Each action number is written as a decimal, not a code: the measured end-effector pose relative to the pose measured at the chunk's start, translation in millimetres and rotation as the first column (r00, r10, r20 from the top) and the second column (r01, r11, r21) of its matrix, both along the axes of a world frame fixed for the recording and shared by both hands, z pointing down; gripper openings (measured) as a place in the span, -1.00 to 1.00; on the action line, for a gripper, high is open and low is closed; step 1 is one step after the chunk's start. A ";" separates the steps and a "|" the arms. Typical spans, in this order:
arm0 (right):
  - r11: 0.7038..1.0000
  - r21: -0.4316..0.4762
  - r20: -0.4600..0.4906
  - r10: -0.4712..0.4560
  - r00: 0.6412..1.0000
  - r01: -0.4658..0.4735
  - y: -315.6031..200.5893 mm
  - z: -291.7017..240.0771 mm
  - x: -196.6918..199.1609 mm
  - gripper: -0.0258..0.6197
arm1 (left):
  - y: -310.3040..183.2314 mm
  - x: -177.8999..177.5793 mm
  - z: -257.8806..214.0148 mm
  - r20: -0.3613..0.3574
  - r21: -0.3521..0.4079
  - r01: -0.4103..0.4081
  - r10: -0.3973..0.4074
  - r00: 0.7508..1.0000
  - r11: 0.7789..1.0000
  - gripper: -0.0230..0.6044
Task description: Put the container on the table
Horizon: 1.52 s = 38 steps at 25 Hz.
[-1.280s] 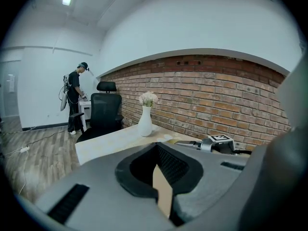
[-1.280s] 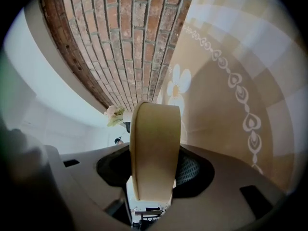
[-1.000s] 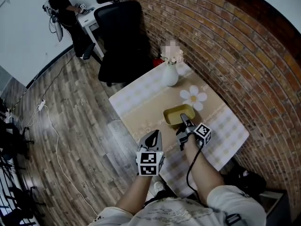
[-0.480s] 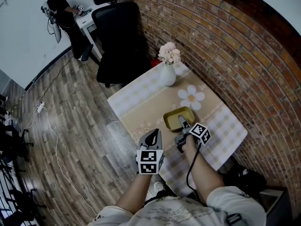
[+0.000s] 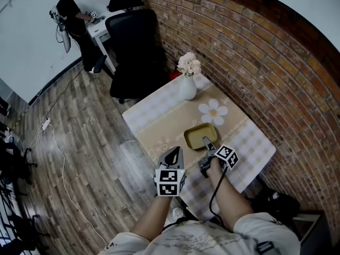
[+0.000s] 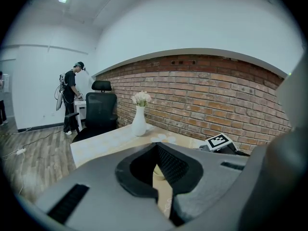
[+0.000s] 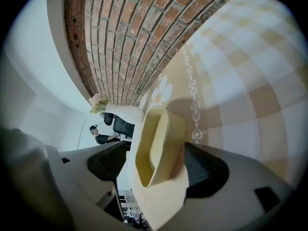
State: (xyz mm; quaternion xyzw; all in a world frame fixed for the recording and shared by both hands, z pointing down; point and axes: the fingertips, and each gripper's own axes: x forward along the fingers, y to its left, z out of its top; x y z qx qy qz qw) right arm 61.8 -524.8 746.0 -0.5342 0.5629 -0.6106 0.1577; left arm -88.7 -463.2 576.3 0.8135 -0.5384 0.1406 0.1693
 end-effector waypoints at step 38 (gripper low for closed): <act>0.670 0.535 -0.775 0.145 0.616 0.515 120.6 -290.9 -29.7 -0.91 | 80.1 22.6 -104.2 -0.021 0.194 -0.023 0.028 0.999 0.981 -0.91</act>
